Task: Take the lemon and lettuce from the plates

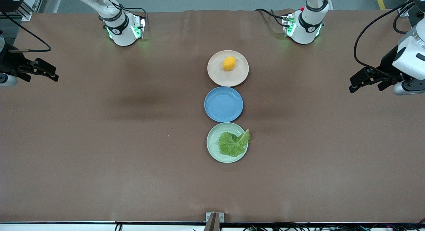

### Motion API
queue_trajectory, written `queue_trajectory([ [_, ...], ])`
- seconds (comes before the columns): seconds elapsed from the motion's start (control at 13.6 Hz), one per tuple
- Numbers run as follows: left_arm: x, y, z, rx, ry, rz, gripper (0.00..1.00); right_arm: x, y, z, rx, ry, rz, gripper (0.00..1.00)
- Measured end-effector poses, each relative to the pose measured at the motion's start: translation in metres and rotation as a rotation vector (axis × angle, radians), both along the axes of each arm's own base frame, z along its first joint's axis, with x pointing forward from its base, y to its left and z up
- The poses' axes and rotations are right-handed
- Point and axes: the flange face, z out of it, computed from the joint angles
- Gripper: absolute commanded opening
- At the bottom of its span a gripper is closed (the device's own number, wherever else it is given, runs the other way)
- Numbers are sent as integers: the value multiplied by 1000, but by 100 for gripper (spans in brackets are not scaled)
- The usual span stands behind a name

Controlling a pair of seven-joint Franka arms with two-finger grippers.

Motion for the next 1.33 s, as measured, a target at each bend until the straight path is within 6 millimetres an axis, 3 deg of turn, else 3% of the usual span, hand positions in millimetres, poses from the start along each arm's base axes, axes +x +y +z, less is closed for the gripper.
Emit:
queue_trajectory([
  [0.15,7,0,-14,1,25,0,100,0,0,5,-1,-10,0,100],
  [0.29,21,-15,-43,-2,70,25,100,1,-1,18,-1,-26,-1,100],
  [0.52,55,-74,-94,-12,115,144,100,4,-2,16,-2,-20,-4,100],
  [0.74,88,-136,-156,-44,90,297,100,20,-4,-4,-3,4,-6,100],
  [0.88,104,-162,-192,-84,48,403,100,35,-5,-25,-5,16,-8,100],
  [1.18,124,-205,-239,-203,-21,723,100,66,-7,-87,-7,86,-3,100],
  [1.33,128,-228,-263,-275,-19,945,100,71,6,-103,15,118,-38,100],
])
